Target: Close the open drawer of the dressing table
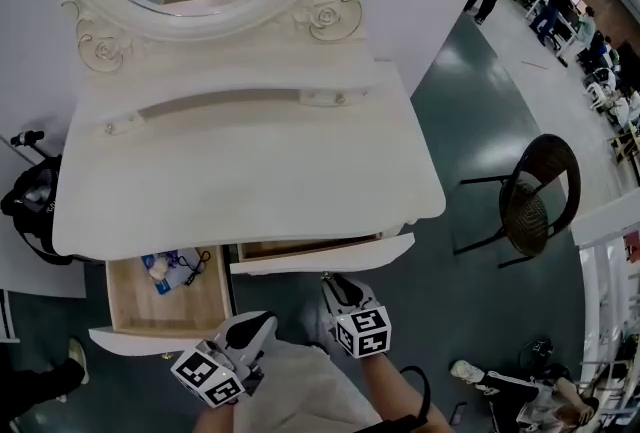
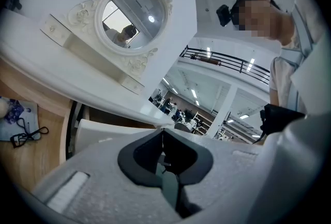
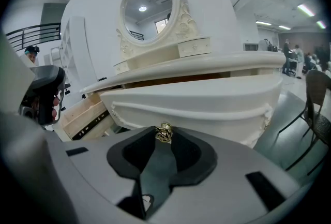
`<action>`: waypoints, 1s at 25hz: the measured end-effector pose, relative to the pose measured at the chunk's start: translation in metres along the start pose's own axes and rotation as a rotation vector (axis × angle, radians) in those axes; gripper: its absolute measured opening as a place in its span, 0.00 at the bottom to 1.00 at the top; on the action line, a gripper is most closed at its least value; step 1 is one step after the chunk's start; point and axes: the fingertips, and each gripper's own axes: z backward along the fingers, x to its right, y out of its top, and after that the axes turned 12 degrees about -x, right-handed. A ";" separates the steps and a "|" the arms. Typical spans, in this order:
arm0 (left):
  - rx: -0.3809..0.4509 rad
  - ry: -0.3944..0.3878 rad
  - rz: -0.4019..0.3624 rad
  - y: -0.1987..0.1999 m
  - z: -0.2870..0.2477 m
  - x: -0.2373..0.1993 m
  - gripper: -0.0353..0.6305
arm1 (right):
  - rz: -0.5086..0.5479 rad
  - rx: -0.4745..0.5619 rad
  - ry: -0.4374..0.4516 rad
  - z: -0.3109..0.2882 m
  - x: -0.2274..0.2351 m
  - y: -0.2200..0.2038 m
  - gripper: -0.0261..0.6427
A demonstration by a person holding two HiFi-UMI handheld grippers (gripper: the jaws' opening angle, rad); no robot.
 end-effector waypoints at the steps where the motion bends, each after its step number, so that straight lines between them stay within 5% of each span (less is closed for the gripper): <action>1: 0.002 0.001 0.002 0.001 0.000 -0.002 0.07 | -0.001 -0.001 -0.002 -0.002 0.001 0.002 0.19; 25: 0.005 -0.057 0.028 0.029 -0.016 -0.019 0.07 | -0.031 -0.007 -0.022 -0.025 0.014 0.031 0.19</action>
